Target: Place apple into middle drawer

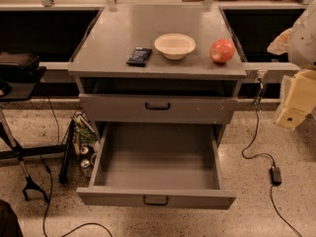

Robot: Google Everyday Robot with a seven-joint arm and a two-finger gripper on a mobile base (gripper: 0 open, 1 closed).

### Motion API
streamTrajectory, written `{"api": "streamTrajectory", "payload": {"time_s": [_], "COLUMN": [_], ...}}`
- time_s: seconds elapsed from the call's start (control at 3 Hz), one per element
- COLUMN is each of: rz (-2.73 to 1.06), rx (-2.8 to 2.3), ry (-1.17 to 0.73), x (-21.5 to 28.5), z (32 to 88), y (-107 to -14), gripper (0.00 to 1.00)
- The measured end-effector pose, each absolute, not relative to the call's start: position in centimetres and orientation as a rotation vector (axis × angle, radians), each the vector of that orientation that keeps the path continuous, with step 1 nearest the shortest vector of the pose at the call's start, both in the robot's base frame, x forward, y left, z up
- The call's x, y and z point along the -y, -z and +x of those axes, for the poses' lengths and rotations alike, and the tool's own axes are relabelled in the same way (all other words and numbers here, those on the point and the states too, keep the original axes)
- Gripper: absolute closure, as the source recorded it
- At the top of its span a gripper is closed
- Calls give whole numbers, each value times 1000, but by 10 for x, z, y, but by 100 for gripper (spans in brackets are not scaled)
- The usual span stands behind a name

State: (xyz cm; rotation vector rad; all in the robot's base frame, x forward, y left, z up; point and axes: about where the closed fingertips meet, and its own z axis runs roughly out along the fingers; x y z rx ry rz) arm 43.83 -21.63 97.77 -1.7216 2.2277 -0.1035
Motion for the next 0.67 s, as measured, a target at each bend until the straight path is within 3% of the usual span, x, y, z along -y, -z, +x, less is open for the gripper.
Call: {"api": "streamTrajectory", "payload": {"time_s": [0.67], "rz": [-1697], "rx": [-2206], "ry": [107], "x": [211], "z": [446], "y": [-983], "gripper": [0]}}
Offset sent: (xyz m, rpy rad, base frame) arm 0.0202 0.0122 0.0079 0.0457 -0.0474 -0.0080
